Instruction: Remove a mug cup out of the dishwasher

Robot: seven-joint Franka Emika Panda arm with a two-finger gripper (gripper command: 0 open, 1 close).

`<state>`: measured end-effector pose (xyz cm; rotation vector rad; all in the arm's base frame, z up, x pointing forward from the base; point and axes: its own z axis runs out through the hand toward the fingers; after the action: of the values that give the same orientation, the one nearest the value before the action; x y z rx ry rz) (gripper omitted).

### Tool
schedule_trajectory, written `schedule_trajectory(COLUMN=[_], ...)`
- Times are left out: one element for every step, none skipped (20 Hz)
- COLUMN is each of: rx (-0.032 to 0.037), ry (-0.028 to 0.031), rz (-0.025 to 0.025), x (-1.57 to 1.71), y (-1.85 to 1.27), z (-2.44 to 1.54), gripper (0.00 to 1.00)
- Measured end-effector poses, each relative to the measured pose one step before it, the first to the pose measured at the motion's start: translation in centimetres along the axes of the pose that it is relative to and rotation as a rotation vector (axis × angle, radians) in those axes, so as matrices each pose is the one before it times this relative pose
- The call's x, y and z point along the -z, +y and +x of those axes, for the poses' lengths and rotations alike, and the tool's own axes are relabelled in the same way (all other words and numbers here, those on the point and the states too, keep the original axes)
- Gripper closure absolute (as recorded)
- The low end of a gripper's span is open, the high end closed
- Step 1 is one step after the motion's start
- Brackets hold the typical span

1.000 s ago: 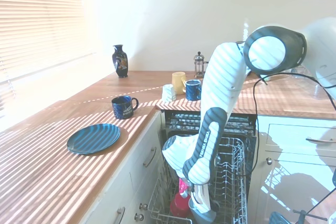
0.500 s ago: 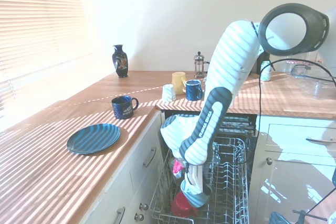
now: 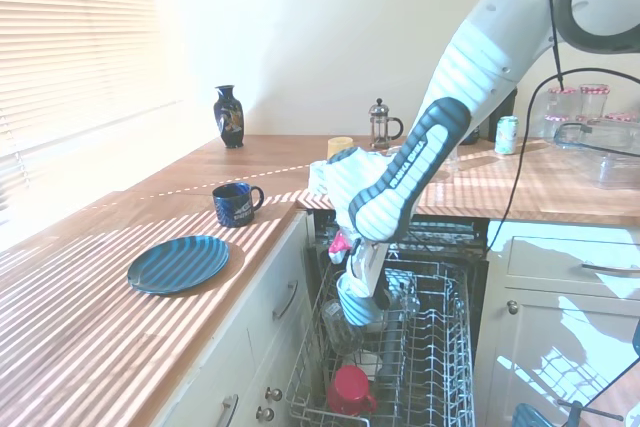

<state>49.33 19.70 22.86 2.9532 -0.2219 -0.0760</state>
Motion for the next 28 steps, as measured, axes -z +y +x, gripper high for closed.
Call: schedule_trajectory(rx=[-0.03728,-0.03905,-0.04188,-0.03835,-0.03877,-0.04163,-0.03617,-0.03425,-0.03039,-0.02479,-0.02334,-0.02336,-0.02216,-0.02314,-0.01969,-0.01496,-0.01060,-0.00864,-0.00700,-0.00913,-0.00858,-0.00604,-0.00587,-0.00624,-0.00739,-0.00776,-0.00705,-0.00604], ry=[0.01608,0.01367,0.01162,0.00880,0.00775,0.00489,0.00626,0.00513,0.00321,0.00216,0.00473,0.00479,0.00450,0.00529,0.00341,0.00104,-0.00214,-0.00308,-0.00470,-0.00409,-0.00234,-0.00307,-0.00499,-0.00660,-0.00716,-0.00841,-0.00832,-0.00796], rz=[0.01774,0.01803,0.01989,0.01553,0.01621,0.01542,0.01138,0.01058,0.01017,0.00965,0.00727,0.00976,0.01019,0.00781,0.00364,-0.00013,-0.00319,-0.00353,-0.00460,-0.00396,-0.00255,-0.00337,-0.00521,-0.00665,-0.00747,-0.00876,-0.00876,-0.00886], x=[1.356,1.317,1.272,1.242,1.090,0.897,0.833,0.713,0.588,0.521,0.493,0.580,0.593,0.545,0.463,0.380,0.171,0.082,0.092,0.081,0.154,0.163,0.132,0.034,-0.077,-0.226,-0.344,-0.430], y=[1.146,1.196,1.319,1.395,1.409,1.537,1.548,1.438,1.342,1.165,0.987,0.865,0.813,0.808,0.748,0.642,0.452,0.274,0.077,-0.097,-0.201,-0.200,-0.209,-0.195,-0.149,-0.149,-0.205,-0.210], z=[0.641,0.678,0.777,0.756,0.647,0.608,0.593,0.539,0.525,0.424,0.462,0.513,0.525,0.576,0.497,0.392,0.270,0.237,0.180,0.239,0.387,0.470,0.636,0.773,0.804,0.875,0.872,0.884], gripper=[1.00,1.00,1.00,1.00,1.00,1.00,1.00,1.00,1.00,1.00,1.00,1.00,1.00,1.00,1.00,1.00,1.00,1.00,1.00,1.00,1.00,1.00,1.00,1.00,1.00,1.00,1.00,1.00])
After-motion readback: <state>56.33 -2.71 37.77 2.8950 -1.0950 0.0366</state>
